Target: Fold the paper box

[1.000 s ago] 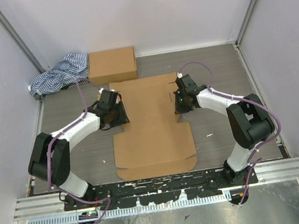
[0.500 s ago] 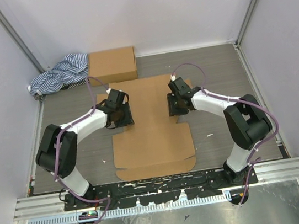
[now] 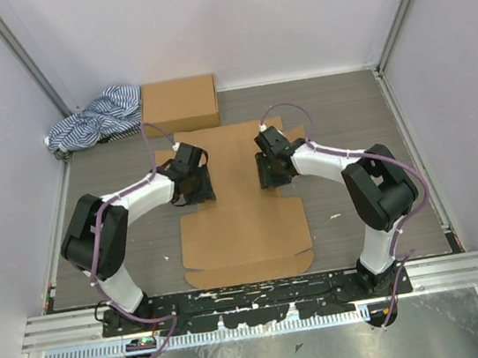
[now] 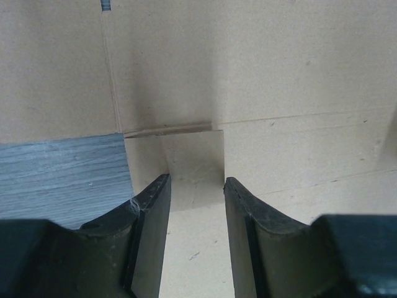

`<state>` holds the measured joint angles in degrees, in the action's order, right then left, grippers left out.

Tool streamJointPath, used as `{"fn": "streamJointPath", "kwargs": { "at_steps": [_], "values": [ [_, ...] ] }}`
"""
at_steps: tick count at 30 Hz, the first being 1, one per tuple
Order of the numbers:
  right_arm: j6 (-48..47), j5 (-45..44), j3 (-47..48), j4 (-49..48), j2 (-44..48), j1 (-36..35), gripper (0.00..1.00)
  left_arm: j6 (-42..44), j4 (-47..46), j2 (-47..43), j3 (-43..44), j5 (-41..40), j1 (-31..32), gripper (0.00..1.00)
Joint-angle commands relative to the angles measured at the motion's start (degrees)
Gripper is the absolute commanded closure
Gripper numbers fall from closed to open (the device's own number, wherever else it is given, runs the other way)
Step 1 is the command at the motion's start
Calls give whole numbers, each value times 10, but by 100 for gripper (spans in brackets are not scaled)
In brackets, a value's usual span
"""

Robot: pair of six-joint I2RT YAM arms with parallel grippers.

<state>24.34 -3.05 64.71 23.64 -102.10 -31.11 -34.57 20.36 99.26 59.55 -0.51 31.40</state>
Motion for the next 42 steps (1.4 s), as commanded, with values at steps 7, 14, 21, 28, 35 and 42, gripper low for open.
{"fn": "streamJointPath", "kwargs": {
  "at_steps": [7,14,21,28,35,42],
  "values": [
    [18,-2,22,-8,-74,-23,54,-4,6,56,15,3,2,54],
    [27,-8,11,-9,-47,-30,52,-3,11,46,4,-3,3,54],
    [26,5,15,-5,-2,-36,49,3,23,40,13,-5,3,55],
    [36,-34,19,6,24,-36,71,1,21,40,12,-4,3,55],
    [41,-46,9,5,32,-35,89,3,25,31,8,-7,3,55],
    [36,-29,10,0,-27,-35,91,1,24,34,2,-5,3,56]
  ]
}}
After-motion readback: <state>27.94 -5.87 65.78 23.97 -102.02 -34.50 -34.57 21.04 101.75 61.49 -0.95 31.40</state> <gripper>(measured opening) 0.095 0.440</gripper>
